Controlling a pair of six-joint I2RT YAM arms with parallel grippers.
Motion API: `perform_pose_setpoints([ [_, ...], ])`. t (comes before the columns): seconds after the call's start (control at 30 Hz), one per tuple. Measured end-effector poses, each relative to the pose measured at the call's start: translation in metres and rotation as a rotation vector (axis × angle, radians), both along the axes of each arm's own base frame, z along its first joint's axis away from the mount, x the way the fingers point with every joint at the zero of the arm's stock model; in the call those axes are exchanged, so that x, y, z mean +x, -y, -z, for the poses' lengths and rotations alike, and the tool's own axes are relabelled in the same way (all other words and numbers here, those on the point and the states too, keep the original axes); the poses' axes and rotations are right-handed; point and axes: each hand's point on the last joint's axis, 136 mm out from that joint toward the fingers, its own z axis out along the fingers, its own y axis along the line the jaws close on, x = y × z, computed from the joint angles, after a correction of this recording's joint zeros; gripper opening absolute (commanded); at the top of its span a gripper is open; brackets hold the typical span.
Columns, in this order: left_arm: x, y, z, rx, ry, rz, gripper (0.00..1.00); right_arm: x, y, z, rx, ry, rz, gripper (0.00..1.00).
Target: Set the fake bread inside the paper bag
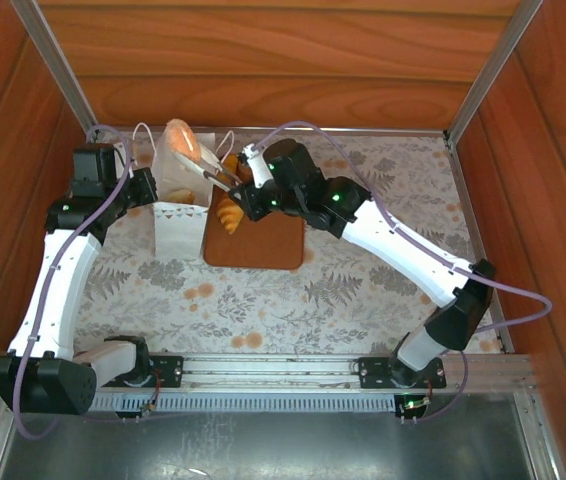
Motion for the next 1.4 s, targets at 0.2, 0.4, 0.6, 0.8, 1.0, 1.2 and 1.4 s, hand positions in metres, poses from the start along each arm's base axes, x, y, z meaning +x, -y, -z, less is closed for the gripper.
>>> perform_pose_setpoints([
  [0.2, 0.000, 0.000, 0.000, -0.004, 0.000, -0.002, 0.00, 0.003, 0.001, 0.009, -0.038, -0.024, 0.016, 0.36],
  [0.4, 0.001, 0.000, 0.000, -0.005, 0.001, -0.004, 0.00, 0.005, 0.000, 0.008, -0.043, -0.026, 0.025, 0.45],
  [0.6, 0.001, 0.000, 0.000, -0.006, 0.001, -0.004, 0.00, 0.007, 0.002, 0.002, -0.046, -0.010, 0.040, 0.47],
  [0.8, 0.001, 0.000, 0.000, -0.009, 0.000, -0.005, 0.00, 0.008, 0.007, -0.003, -0.056, 0.009, 0.044, 0.45],
  [1.0, 0.002, 0.000, 0.001, -0.015, -0.001, -0.010, 0.00, -0.004, 0.027, -0.054, 0.021, 0.095, 0.042, 0.45],
  [1.2, 0.004, 0.000, 0.000, -0.020, 0.001, -0.016, 0.00, -0.019, 0.082, -0.122, 0.151, 0.224, 0.109, 0.45],
  [1.4, 0.006, 0.000, 0.004, -0.024, -0.003, -0.023, 0.00, -0.011, 0.137, -0.104, 0.139, 0.226, 0.244, 0.46],
])
